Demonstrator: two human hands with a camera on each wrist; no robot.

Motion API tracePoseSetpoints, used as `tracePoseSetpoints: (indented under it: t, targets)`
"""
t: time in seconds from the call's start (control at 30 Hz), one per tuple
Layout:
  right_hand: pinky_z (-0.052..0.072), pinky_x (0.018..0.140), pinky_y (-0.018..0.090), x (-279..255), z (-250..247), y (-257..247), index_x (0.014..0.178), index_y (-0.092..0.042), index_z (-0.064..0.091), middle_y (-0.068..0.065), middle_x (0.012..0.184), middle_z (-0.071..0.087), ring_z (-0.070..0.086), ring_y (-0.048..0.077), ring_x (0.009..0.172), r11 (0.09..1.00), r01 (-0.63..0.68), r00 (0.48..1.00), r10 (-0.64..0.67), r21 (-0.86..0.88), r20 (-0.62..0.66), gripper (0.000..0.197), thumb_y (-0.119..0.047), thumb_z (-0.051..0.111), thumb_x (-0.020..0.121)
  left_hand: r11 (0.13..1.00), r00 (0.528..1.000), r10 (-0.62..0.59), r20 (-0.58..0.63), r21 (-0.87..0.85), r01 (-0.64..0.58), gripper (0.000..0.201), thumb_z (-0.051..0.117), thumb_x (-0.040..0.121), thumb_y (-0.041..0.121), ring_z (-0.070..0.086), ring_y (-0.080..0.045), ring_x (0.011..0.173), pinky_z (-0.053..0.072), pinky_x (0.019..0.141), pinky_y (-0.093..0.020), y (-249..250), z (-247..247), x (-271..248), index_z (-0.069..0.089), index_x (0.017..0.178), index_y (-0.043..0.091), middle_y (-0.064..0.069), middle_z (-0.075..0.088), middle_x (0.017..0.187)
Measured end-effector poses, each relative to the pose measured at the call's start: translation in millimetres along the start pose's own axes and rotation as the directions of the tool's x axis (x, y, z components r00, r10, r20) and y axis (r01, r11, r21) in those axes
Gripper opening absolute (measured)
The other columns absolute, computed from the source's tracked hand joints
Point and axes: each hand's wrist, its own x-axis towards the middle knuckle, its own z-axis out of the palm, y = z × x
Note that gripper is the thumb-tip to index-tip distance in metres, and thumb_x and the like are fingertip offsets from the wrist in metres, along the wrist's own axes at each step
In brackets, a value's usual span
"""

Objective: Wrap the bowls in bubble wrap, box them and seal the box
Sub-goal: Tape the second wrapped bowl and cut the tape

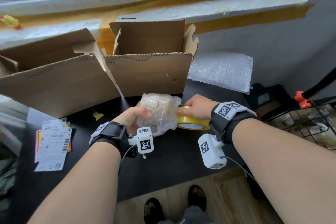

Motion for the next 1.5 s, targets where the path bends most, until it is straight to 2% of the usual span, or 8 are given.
tracePoseSetpoints:
  t: [0.2,0.47,0.57,0.7,0.8,0.9,1.0,1.5]
  targets:
    - [0.027,0.060,0.031,-2.7,-10.5,0.2,0.086,0.010,0.062,0.008,0.072,0.040,0.038,0.021,0.068,1.000,0.020,1.000,-0.020,-0.001,-0.007,0.066,-0.055,0.070,0.078,0.996,0.999,-0.032,-0.012,-0.082,0.031,0.075,0.089,0.053,0.033,0.068,-0.032,0.094,0.047,0.096,-0.047,-19.2,-4.5,3.9,0.063,0.117,0.004,-0.018,0.070,0.108]
    - [0.029,0.047,0.027,-6.1,4.1,-13.4,0.054,-0.018,0.041,-0.003,0.052,0.040,0.041,0.017,0.048,0.978,-0.124,0.985,0.101,-0.168,-0.143,0.053,-0.059,0.070,0.072,0.950,0.960,-0.012,-0.280,0.297,0.099,0.077,0.059,0.073,0.075,0.068,-0.025,0.099,0.048,0.099,-0.040,-17.5,10.5,31.3,0.066,0.114,0.011,-0.010,0.072,0.105]
    - [0.032,0.047,0.026,-5.3,10.8,-15.7,0.057,-0.017,0.048,-0.002,0.055,0.047,0.048,0.018,0.051,0.971,-0.166,0.972,0.131,-0.173,-0.197,0.049,-0.058,0.068,0.073,0.925,0.924,0.098,-0.370,0.377,0.053,0.072,0.063,0.079,0.063,0.065,-0.025,0.100,0.048,0.099,-0.041,-18.3,8.0,40.8,0.058,0.123,0.007,-0.010,0.068,0.110]
    - [0.035,0.048,0.027,-5.4,9.7,-24.8,0.061,-0.016,0.051,-0.002,0.060,0.052,0.053,0.018,0.056,0.964,-0.175,0.963,0.125,-0.200,-0.240,0.047,-0.058,0.066,0.075,0.821,0.866,0.333,-0.374,0.566,-0.071,0.035,0.055,0.091,0.025,0.060,-0.020,0.072,0.052,0.068,-0.030,-0.8,14.3,34.8,0.046,0.125,0.025,-0.008,0.063,0.091]
    - [0.037,0.050,0.026,-5.3,12.5,-33.7,0.066,-0.017,0.051,-0.001,0.068,0.058,0.056,0.019,0.061,0.950,-0.171,0.964,0.106,-0.263,-0.243,0.042,-0.055,0.065,0.076,0.799,0.922,0.297,-0.248,0.593,-0.098,0.035,0.053,0.086,0.026,0.061,-0.022,0.093,0.051,0.086,-0.035,9.9,24.2,31.3,0.059,0.121,0.023,-0.009,0.065,0.107]
    - [0.040,0.052,0.027,-5.0,16.5,-35.3,0.067,-0.016,0.050,0.000,0.071,0.059,0.054,0.018,0.060,0.941,-0.173,0.967,0.105,-0.291,-0.234,0.042,-0.053,0.065,0.079,0.676,0.977,0.141,-0.158,0.736,0.022,0.092,0.069,0.060,0.073,0.050,-0.020,0.117,0.043,0.098,-0.033,4.8,25.1,27.9,0.045,0.136,0.029,-0.002,0.050,0.128]
    - [0.039,0.050,0.026,-3.2,16.4,-35.0,0.065,-0.016,0.052,-0.001,0.065,0.057,0.056,0.019,0.060,0.957,-0.160,0.967,0.104,-0.242,-0.232,0.039,-0.051,0.066,0.075,0.480,0.952,0.224,-0.210,0.874,0.080,0.104,0.077,0.052,0.071,0.046,-0.022,0.113,0.041,0.096,-0.030,-0.9,24.1,29.4,0.035,0.140,0.034,-0.005,0.042,0.125]
    - [0.034,0.055,0.028,-5.3,9.8,-5.3,0.058,-0.018,0.048,-0.004,0.058,0.049,0.050,0.017,0.058,0.997,-0.076,0.987,0.072,-0.023,-0.147,0.067,-0.084,0.054,0.067,0.864,0.897,0.233,-0.374,0.504,-0.015,0.075,0.072,0.044,0.030,0.064,-0.023,0.095,0.055,0.086,-0.038,0.4,15.7,25.1,0.058,0.118,0.022,-0.004,0.066,0.104]
